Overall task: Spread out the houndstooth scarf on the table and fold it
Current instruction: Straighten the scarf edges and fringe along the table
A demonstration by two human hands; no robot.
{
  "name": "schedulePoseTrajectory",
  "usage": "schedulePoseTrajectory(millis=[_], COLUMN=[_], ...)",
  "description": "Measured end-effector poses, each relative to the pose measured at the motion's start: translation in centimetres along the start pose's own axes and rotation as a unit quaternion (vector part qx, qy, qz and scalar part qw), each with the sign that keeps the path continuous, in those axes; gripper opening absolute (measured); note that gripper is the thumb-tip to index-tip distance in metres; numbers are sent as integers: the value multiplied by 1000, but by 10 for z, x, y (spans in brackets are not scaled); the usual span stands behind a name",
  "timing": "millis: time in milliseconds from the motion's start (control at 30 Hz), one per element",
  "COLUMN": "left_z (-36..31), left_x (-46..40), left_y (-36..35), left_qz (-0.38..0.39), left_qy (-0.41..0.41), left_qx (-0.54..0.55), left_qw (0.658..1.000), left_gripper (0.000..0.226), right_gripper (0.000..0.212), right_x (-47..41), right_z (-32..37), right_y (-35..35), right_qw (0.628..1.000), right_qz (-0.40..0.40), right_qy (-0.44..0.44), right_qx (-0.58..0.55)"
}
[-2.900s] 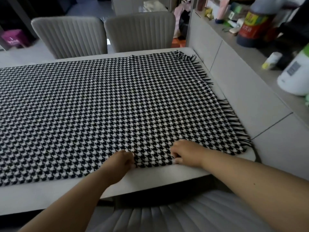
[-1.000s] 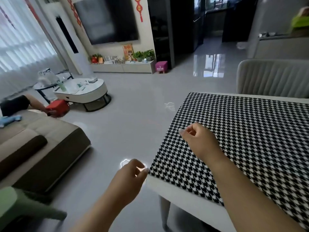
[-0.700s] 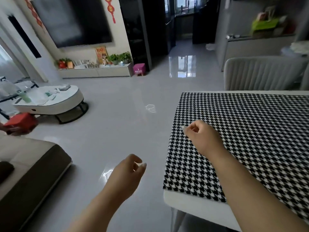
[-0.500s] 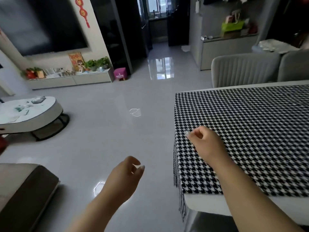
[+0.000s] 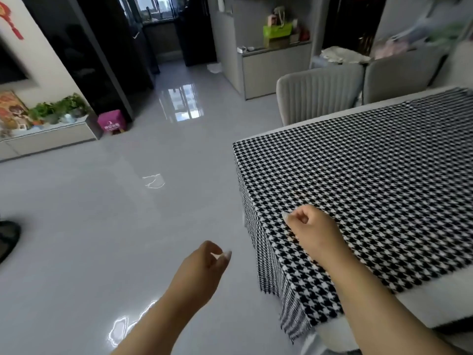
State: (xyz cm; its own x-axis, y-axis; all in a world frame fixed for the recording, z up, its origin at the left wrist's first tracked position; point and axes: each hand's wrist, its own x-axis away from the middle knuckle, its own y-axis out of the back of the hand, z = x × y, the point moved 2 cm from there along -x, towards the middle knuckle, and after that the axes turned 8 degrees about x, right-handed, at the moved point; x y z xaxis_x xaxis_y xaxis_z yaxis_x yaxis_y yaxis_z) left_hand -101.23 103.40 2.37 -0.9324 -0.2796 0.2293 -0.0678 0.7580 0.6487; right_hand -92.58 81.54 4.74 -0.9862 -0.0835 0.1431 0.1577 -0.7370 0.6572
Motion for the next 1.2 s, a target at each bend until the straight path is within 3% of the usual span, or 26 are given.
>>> schedulePoseTrajectory(millis=[233,533,900,967,1067,1133,1200], left_z=[1,-6,25,34,45,52,60], left_x=[-82,-139,-151,-146,-138,-133,-132], left_y=[-11,-38,-52,-58,-65,-68,-72], left_qz=[80,218,372,391,418,433,440], left_qy=[-31,-102,-182,-180,-189,-185,-178], left_qx=[-29,-71,-76,-75,-79,-84,-88], left_qw=[996,968,907,900,885,878,875], left_gripper=[29,36,45,43,47,49,48], right_gripper=[23,25,31,23,32,51,71], right_x=[-44,-28,60,75,83,76,63], right_z=[7,-18,-62,-87,-116,-132,-139], right_y=[-22,-41,-151,-174,-184,-190,-195], right_qw=[999,980,908,898,844,818,818], right_qz=[-12,-73,-181,-141,-229,-240,-240], right_qy=[-41,-180,-378,-411,-473,-500,-494], right_qx=[10,38,6,-70,-105,-152,-169])
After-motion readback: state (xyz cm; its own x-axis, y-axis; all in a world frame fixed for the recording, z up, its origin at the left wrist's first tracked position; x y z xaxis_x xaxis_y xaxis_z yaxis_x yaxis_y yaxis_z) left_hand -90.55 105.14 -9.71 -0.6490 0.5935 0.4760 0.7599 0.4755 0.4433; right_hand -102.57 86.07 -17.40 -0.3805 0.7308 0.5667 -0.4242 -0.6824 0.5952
